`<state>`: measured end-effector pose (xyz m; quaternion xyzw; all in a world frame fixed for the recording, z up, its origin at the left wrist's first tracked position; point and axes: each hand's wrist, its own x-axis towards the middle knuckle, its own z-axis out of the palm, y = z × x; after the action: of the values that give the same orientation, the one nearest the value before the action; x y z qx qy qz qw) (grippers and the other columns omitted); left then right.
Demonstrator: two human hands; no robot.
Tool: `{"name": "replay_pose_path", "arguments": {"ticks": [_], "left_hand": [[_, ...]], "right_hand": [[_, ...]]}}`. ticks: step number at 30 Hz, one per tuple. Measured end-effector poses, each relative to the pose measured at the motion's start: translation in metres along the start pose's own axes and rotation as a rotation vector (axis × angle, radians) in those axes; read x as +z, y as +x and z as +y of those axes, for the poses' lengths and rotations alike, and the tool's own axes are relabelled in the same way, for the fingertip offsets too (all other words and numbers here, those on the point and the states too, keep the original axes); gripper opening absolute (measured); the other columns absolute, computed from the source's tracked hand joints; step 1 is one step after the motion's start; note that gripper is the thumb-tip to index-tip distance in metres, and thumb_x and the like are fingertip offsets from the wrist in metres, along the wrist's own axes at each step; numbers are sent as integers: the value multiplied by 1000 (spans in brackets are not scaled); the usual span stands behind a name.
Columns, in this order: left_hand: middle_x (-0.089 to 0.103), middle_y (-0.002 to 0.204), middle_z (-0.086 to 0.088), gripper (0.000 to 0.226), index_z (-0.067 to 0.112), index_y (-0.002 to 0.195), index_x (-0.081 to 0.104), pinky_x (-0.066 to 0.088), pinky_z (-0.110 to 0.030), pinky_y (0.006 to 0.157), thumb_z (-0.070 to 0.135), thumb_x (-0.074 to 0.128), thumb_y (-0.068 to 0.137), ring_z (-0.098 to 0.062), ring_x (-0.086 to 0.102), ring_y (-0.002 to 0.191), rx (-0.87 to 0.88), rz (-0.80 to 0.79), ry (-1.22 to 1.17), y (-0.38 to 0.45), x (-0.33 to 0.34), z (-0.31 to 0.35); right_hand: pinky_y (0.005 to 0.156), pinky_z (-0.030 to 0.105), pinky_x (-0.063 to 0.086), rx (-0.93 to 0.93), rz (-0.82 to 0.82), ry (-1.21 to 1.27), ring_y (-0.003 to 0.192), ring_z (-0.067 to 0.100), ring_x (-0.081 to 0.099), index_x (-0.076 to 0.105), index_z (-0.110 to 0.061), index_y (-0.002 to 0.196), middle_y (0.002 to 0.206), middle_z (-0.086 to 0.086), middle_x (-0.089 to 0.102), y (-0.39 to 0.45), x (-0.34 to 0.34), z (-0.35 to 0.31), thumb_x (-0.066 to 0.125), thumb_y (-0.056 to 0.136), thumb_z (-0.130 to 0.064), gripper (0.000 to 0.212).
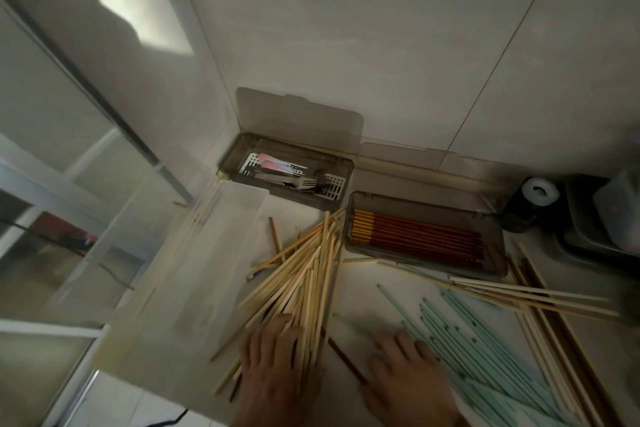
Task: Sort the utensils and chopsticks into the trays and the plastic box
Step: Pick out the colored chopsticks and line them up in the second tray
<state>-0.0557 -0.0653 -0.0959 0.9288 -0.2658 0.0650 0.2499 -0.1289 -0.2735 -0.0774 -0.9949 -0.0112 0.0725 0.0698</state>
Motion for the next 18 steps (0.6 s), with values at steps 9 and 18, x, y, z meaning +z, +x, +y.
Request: {"name": "replay_pose_path", "arguments": {"ticks": [9, 18], "left_hand": [[63, 115, -2, 33, 26, 105, 59, 39, -39, 83, 32, 52, 73, -27, 53, 100, -165, 102, -93, -16, -18, -29], [65, 111, -1, 37, 19, 101, 72, 40, -35, 77, 40, 53, 77, -20, 55, 96, -202, 25, -61, -21, -17, -52]], "right_hand": [[52, 30, 51, 134, -195, 140, 60, 18, 64, 60, -26, 54, 60, -8, 60, -23, -47, 17, 84, 32, -38, 35], [67, 15, 43, 263, 20, 303, 75, -7, 54, 64, -43, 97, 88, -25, 59, -5, -126, 117, 67, 85, -16, 30]]}}
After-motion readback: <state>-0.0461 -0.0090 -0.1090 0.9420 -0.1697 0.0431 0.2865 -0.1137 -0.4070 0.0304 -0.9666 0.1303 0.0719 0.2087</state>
